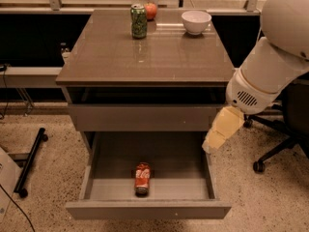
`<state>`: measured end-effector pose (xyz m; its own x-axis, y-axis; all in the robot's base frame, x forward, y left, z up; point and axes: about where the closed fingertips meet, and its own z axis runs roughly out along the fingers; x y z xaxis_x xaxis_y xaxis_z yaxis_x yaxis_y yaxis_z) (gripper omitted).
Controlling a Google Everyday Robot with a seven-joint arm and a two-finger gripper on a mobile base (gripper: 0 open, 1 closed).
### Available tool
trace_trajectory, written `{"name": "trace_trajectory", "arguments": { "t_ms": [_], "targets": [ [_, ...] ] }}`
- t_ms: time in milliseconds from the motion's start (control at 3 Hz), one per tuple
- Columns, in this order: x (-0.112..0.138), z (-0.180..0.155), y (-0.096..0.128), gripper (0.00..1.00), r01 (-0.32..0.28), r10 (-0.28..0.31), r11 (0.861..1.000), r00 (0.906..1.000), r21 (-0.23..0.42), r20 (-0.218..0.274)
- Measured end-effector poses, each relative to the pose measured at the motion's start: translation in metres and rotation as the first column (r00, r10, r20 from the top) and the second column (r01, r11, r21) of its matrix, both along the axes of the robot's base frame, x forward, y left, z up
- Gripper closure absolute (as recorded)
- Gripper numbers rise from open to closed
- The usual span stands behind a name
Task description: Pick coke can from middle drawer and place on counter
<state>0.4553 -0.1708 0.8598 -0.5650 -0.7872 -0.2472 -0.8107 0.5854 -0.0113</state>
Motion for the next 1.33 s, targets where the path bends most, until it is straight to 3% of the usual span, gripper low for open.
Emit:
{"name": "trace_trajectory", "arguments": {
  "t_ms": [667, 1000, 1333],
  "targets": [
    [0.020, -0.056, 0.049, 0.00, 0.069, -0.065, 0.997, 0.9939, 0.037, -0.089],
    [0.032, -0.091, 0.065, 0.00, 0.140, -0.132, 0.989, 0.9814, 0.054, -0.139],
    [0.046, -0.130, 0.076, 0.00, 0.222, -0.209, 0.974, 0.9591, 0.051, -0.191]
  ]
}}
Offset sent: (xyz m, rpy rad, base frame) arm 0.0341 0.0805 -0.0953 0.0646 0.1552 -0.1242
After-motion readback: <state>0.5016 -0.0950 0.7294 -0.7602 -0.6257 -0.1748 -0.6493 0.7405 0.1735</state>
